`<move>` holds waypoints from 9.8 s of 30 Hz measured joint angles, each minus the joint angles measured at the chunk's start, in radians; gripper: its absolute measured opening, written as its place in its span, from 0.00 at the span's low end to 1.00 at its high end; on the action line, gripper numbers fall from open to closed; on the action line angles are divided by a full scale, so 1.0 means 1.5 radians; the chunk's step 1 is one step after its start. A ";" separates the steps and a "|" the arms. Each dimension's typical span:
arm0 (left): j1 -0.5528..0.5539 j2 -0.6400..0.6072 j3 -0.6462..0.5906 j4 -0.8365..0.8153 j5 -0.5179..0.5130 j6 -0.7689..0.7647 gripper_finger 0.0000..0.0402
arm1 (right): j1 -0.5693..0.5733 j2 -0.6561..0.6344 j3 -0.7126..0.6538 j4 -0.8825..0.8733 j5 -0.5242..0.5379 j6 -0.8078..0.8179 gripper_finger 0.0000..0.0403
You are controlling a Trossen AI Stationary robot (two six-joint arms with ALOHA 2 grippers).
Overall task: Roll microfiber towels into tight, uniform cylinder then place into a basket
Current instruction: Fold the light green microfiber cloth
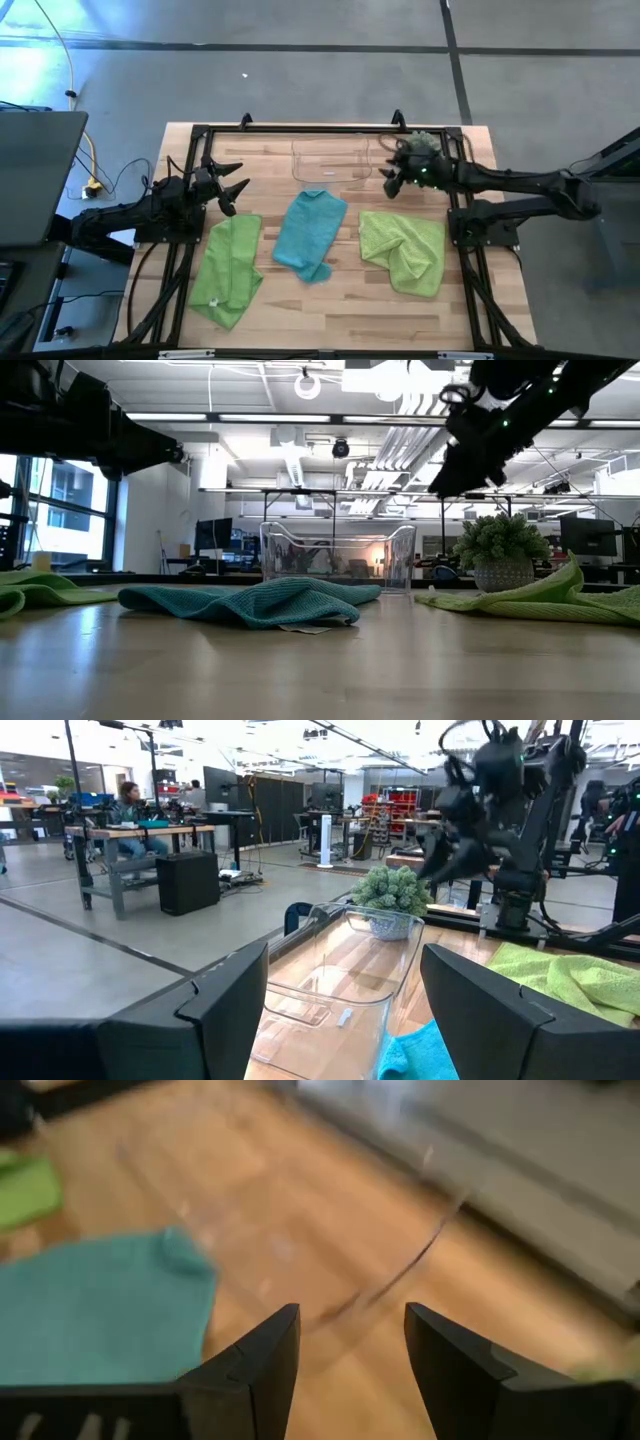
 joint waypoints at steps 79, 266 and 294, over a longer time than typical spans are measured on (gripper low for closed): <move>0.003 0.000 0.000 0.005 -0.025 -0.065 0.63 | 0.362 0.268 0.001 0.214 -0.022 0.074 0.43; -0.206 1.059 0.428 0.056 0.060 -0.041 0.58 | 0.437 0.341 0.626 -0.453 0.086 0.038 0.00; -0.206 1.020 0.427 -0.373 -0.083 -0.121 0.58 | 0.437 0.340 0.626 -0.479 0.053 0.038 0.00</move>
